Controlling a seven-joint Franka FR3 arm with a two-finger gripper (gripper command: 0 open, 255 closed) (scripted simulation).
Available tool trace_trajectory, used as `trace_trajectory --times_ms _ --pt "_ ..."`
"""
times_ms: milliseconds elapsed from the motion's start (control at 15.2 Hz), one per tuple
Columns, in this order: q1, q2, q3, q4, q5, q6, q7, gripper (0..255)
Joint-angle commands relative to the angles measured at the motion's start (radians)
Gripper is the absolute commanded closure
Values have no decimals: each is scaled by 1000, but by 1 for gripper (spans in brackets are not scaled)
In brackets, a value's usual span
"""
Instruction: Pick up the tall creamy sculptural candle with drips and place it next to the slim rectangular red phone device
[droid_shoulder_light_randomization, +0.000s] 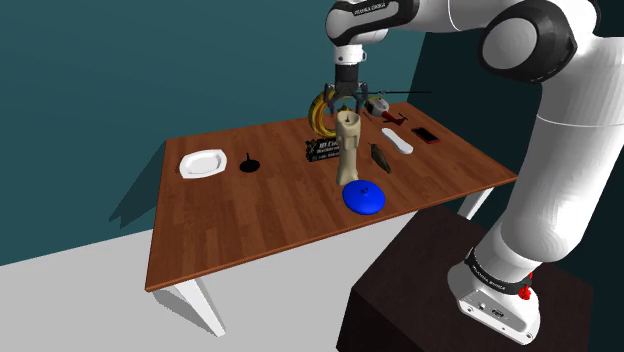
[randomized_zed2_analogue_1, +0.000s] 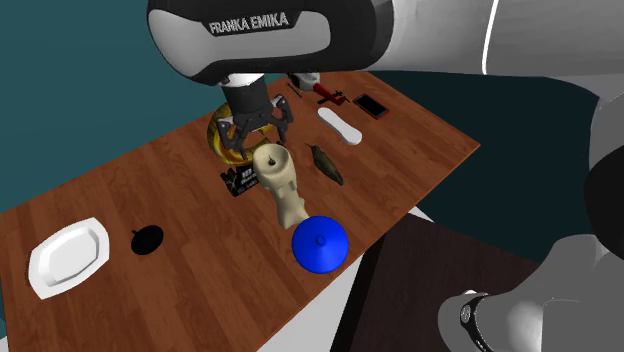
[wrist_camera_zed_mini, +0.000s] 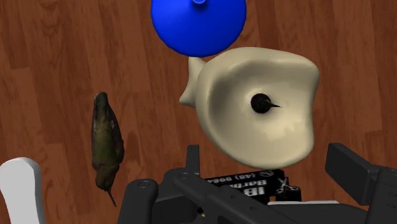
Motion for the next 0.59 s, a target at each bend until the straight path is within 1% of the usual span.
trace_trajectory --times_ms 0,132,528 --pt "1 -2 0 -29 0 26 -2 0" --pt "2 -4 1 -52 1 48 -2 0" --pt "2 -4 1 -52 1 48 -2 0"
